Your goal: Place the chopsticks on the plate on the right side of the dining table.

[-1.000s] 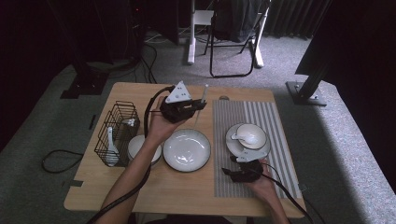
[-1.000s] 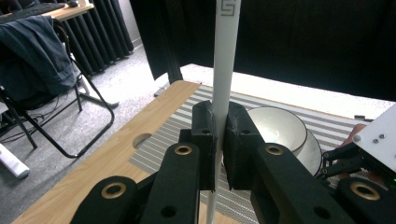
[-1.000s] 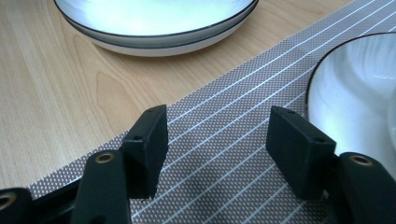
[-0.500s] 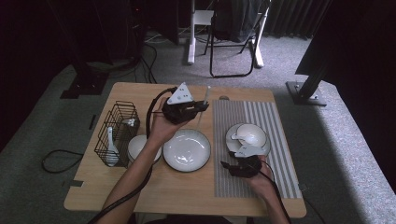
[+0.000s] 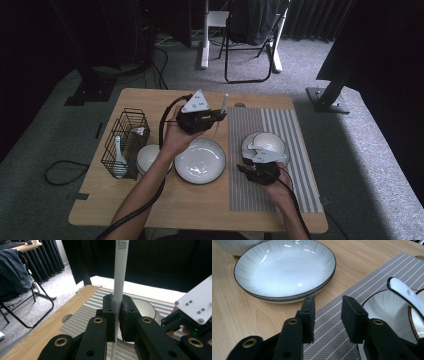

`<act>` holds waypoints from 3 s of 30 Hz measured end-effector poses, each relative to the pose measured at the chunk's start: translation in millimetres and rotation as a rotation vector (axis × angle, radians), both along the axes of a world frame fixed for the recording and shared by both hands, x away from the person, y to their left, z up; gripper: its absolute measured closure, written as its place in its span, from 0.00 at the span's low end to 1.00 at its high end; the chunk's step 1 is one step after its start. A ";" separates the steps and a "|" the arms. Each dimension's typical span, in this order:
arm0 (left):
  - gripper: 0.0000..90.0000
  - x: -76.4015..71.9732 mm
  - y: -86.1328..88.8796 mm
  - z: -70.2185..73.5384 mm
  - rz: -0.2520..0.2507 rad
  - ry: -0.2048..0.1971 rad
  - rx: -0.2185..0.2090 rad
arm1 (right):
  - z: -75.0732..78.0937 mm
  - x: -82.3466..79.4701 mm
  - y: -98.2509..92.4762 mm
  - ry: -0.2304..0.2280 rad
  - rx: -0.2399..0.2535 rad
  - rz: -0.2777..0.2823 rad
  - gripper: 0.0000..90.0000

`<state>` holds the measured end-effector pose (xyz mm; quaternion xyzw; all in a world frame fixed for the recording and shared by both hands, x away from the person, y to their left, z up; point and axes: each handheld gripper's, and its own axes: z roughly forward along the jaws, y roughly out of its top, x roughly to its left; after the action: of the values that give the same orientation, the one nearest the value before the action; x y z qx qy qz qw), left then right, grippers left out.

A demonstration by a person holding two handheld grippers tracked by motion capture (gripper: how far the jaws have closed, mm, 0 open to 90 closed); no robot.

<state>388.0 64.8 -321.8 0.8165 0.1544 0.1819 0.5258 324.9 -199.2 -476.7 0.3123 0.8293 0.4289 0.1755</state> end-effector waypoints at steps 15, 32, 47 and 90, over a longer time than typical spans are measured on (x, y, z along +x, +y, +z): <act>0.94 -0.3 -7.5 -4.1 -0.020 0.015 0.001 | 10.5 4.2 5.3 -0.038 0.020 -0.011 0.73; 0.94 -2.7 -20.6 -5.9 -0.058 0.026 0.000 | 22.6 8.3 18.8 -0.064 0.047 -0.003 0.74; 0.94 -8.6 -35.1 -8.4 -0.110 0.041 -0.005 | 26.3 20.1 26.3 -0.071 0.076 -0.009 0.83; 0.87 -10.2 -42.7 -72.9 -0.145 0.119 -0.009 | 32.7 20.5 25.3 -0.056 0.124 -0.012 0.96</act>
<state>377.8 22.1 -394.7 0.8324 0.1270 0.0939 0.5313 345.3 -173.9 -444.1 0.3157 0.7938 0.4871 0.1816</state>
